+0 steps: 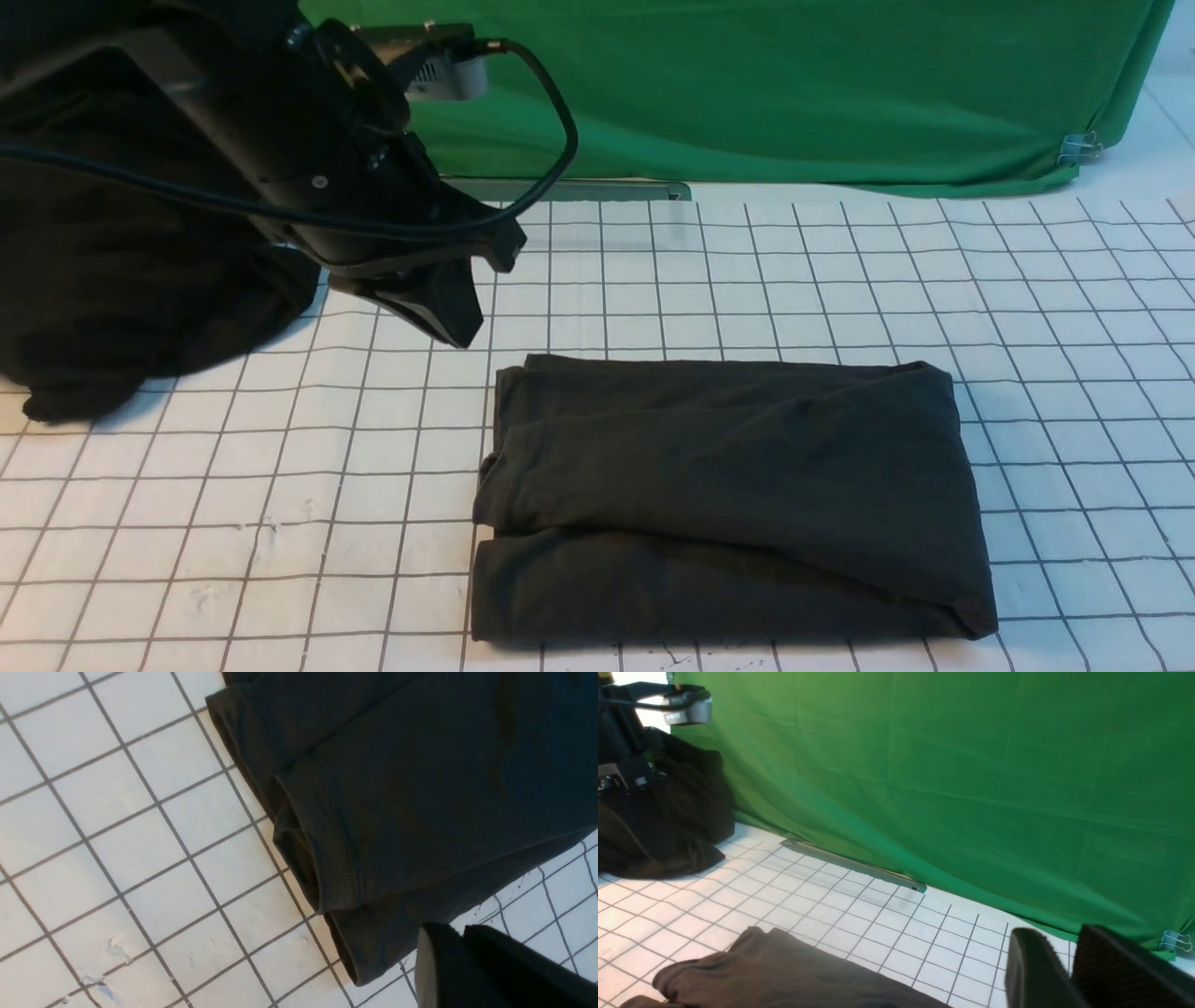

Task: Fold a long-sleeved shirt over a white checkered tablecloth.

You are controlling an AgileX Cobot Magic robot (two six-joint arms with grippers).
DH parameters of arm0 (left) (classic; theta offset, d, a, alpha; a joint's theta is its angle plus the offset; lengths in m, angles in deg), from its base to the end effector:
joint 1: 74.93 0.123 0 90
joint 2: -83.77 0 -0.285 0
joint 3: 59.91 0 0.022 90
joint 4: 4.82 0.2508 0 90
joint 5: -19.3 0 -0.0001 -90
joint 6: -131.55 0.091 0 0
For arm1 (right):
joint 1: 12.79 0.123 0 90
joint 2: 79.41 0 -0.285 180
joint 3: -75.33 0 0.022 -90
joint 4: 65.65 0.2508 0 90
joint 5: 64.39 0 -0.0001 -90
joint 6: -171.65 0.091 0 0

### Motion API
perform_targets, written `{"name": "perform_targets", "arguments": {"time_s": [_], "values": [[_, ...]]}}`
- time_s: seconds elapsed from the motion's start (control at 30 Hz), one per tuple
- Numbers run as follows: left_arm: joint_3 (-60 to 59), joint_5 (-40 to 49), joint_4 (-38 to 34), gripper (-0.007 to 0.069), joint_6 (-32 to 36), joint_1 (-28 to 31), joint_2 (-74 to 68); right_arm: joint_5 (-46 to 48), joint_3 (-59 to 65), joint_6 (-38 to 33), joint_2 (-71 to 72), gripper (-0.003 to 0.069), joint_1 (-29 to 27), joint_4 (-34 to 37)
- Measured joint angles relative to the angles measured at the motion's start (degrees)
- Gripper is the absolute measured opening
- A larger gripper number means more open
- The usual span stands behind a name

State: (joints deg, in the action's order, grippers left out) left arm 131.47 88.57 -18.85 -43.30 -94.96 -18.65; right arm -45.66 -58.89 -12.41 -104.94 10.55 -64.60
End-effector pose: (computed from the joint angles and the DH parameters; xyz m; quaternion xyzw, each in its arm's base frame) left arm 0.3152 -0.1369 0.3356 0.1906 0.9594 -0.1409 0.1527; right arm 0.0589 0.0260 0.3469 -0.1636 0.6882 0.1265 0.6955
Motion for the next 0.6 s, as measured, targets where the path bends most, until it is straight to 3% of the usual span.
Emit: {"name": "perform_targets", "arguments": {"time_s": [0.2,0.43,0.6], "values": [[0.0,0.18,-0.06,0.0066,-0.28,0.0,0.0,-5.28,5.83,0.0,3.99,0.0152,-1.89,0.0],[0.0,0.18,-3.54,0.007,-0.67,0.0,0.0,-8.18,21.18,0.0,15.96,0.0172,-12.09,0.0],[0.0,0.18,-4.02,0.0073,-0.67,0.0,0.05,-7.65,27.04,0.0,17.53,0.0178,-15.59,-0.03]]}}
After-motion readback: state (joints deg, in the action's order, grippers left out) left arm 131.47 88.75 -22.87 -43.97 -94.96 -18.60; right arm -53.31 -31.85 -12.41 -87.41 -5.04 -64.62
